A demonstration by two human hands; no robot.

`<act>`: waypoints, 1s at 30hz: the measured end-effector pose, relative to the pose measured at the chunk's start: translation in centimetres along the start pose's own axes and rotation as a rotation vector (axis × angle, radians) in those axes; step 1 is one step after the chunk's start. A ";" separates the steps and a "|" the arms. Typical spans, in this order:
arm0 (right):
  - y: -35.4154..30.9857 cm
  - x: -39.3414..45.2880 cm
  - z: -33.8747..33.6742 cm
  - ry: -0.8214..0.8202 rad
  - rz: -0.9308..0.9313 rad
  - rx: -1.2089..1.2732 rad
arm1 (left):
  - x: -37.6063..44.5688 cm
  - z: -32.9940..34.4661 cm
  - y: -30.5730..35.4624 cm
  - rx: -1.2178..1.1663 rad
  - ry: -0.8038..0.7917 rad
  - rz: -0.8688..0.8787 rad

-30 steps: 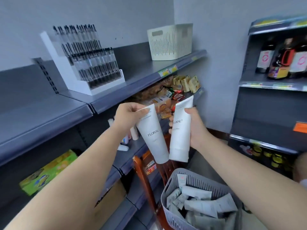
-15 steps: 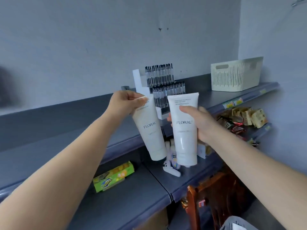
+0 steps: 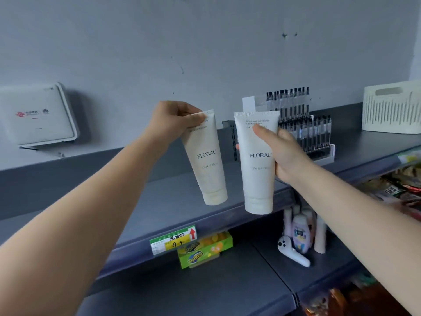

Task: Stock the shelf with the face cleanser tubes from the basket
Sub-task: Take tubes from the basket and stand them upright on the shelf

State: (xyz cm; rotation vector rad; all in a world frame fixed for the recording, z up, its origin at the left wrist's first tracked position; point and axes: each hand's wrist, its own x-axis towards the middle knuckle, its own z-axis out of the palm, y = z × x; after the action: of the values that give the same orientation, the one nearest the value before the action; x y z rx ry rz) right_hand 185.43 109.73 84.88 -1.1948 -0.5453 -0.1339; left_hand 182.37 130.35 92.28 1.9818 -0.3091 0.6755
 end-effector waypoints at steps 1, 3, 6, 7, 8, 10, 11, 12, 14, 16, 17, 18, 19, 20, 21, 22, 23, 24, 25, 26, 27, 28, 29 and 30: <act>0.4 0.6 0.5 -0.016 0.004 0.009 | 0.5 -0.4 -0.6 0.006 0.001 0.005; 1.3 1.7 1.4 -0.036 0.010 0.017 | 1.4 -0.9 -1.8 0.011 0.009 0.005; 2.7 3.3 2.4 -0.015 0.028 0.053 | 2.9 -0.9 -4.0 0.012 -0.001 -0.019; 3.1 3.8 2.5 -0.003 0.033 0.064 | 3.2 -0.7 -4.8 0.014 -0.012 -0.028; 3.6 4.3 2.6 0.007 0.037 0.067 | 3.5 -0.4 -5.4 0.015 -0.023 -0.033; 4.4 5.2 2.3 0.010 0.048 0.062 | 4.0 0.3 -6.3 0.017 -0.036 -0.042; 4.7 5.6 2.1 0.008 0.057 0.059 | 4.2 0.6 -6.6 0.019 -0.039 -0.047; 5.0 6.1 1.8 0.007 0.065 0.058 | 4.3 0.9 -6.9 0.023 -0.040 -0.051; 5.5 7.0 1.0 0.003 0.076 0.074 | 4.4 1.4 -7.4 0.033 -0.031 -0.058; 5.9 7.8 0.3 -0.010 0.091 0.097 | 4.3 1.8 -7.7 0.035 -0.018 -0.073; 6.0 8.3 0.0 -0.020 0.101 0.107 | 4.1 2.0 -7.8 0.031 -0.011 -0.079; 6.2 8.7 -0.3 -0.031 0.115 0.115 | 4.0 2.2 -7.8 0.026 -0.003 -0.084; 6.4 9.1 -0.5 -0.045 0.129 0.122 | 3.8 2.4 -7.8 0.024 0.004 -0.087; 6.6 9.4 -0.6 -0.062 0.139 0.126 | 3.6 2.5 -7.7 0.023 0.006 -0.087; 6.8 9.8 -0.6 -0.082 0.147 0.128 | 3.4 2.6 -7.5 0.025 0.001 -0.083; 7.0 10.1 -0.5 -0.106 0.152 0.133 | 3.2 2.7 -7.3 0.032 -0.006 -0.077; 7.1 10.4 -0.4 -0.126 0.155 0.142 | 3.1 2.8 -7.1 0.046 -0.011 -0.070; 7.2 10.6 -0.3 -0.143 0.159 0.155 | 2.9 2.9 -6.9 0.057 -0.012 -0.065; 7.3 10.8 -0.1 -0.158 0.163 0.171 | 2.8 3.1 -6.8 0.062 -0.009 -0.062; 7.3 10.9 0.0 -0.172 0.169 0.187 | 2.5 3.2 -6.6 0.064 0.003 -0.064; 7.4 11.0 0.1 -0.181 0.172 0.197 | 2.4 3.3 -6.5 0.059 0.013 -0.069; 7.5 11.0 0.1 -0.183 0.172 0.203 | 2.2 3.2 -6.6 0.054 0.023 -0.078; 7.6 11.0 0.1 -0.190 0.174 0.210 | 2.0 3.2 -6.6 0.056 0.043 -0.090; 7.6 11.1 0.1 -0.200 0.176 0.216 | 1.6 3.2 -6.8 0.058 0.060 -0.110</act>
State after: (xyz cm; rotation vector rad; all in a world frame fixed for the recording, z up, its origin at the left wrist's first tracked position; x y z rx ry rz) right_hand 197.81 114.70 83.71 -1.0446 -0.6095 0.1928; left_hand 188.05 130.98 87.06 2.0129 -0.1451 0.6786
